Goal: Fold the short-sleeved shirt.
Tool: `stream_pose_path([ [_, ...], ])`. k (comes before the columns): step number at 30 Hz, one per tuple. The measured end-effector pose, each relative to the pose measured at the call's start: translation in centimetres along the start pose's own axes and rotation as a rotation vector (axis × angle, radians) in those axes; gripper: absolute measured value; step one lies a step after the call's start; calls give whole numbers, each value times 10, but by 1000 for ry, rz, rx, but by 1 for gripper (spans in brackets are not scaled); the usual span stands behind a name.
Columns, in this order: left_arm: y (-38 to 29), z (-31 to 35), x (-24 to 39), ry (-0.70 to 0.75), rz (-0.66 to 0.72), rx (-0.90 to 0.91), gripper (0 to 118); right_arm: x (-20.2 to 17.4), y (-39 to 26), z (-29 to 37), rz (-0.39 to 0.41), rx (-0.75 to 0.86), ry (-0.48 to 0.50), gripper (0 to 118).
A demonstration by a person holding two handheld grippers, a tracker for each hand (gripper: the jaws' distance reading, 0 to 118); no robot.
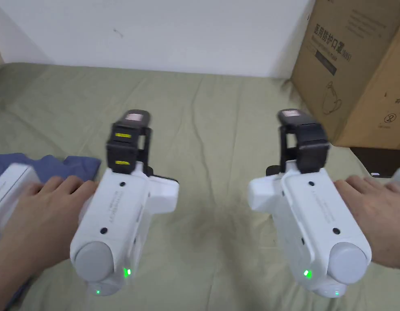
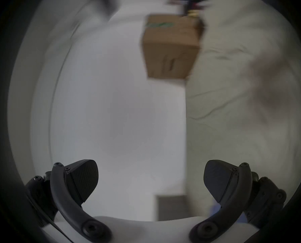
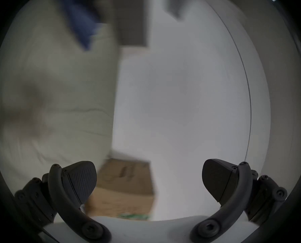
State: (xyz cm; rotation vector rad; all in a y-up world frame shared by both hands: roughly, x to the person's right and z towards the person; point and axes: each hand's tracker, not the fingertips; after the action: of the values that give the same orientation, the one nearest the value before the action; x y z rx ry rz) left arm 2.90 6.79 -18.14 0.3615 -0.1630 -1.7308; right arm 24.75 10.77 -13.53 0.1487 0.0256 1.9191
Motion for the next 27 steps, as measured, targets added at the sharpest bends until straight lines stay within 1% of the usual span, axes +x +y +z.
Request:
stream_pose_path([
  [1, 3, 6, -1, 13, -116, 67, 118, -2, 0, 4, 99, 58, 12, 117],
  [2, 3, 9, 3, 38, -191, 121, 118, -2, 0, 6, 168, 101, 35, 117],
  [3, 3, 12, 5, 43, -219, 159, 118, -1, 0, 8, 177, 125, 53, 117],
  [4, 4, 14, 5, 39, -220, 185, 118, -4, -2, 8, 155, 131, 73, 117],
  [5, 2, 17, 4, 34, -166, 183, 118, -1, -3, 7, 131, 120, 69, 118],
  [6, 2, 18, -1, 21, -100, 178, 118, 2, -4, 7, 104, 110, 70, 117],
  [7, 2, 18, -9, -1, 2, 146, 118, 7, -5, 6, 43, 94, 89, 118],
  [8, 1, 15, -20, -14, 134, 99, 118, 18, -9, 6, -45, 77, 115, 118],
  [9, -4, 11, -31, -23, 269, 54, 118, 26, -11, 3, -163, 56, 142, 118],
  [10, -8, 6, -47, -36, 452, 1, 118, 38, -14, -1, -355, 25, 181, 118],
  [11, -13, 2, -61, -35, 646, -43, 118, 51, -21, -5, -581, -14, 226, 118],
  [12, -20, 0, -72, -13, 824, -81, 118, 60, -29, -9, -778, -53, 257, 118],
  [13, -28, -4, -82, 28, 1023, -128, 118, 68, -38, -13, -996, -97, 272, 118],
  [14, -35, -5, -86, 56, 1198, -179, 118, 71, -48, -15, -1197, -131, 270, 118],
  [17, -45, -4, -85, 95, 1539, -261, 118, 66, -68, -11, -1636, -149, 205, 118],
  [19, -47, 1, -75, 107, 1662, -292, 118, 55, -68, -5, -1814, -220, 130, 118],
  [20, -47, 4, -70, 102, 1713, -308, 118, 48, -66, -2, -1882, -241, 112, 118],
  [21, -45, 4, -65, 89, 1736, -312, 118, 41, -64, 0, -1918, -265, 99, 118],
  [22, -43, 6, -59, 79, 1735, -315, 118, 33, -62, 2, -1949, -290, 92, 118],
  [23, -41, 9, -52, 87, 1716, -317, 118, 25, -57, 4, -1956, -284, 115, 118],
  [25, -35, 11, -43, 86, 1694, -338, 118, 12, -50, 8, -1967, -332, 110, 118],
  [27, -36, 13, -37, 57, 1692, -348, 118, 1, -46, 13, -1972, -343, 142, 118],
])
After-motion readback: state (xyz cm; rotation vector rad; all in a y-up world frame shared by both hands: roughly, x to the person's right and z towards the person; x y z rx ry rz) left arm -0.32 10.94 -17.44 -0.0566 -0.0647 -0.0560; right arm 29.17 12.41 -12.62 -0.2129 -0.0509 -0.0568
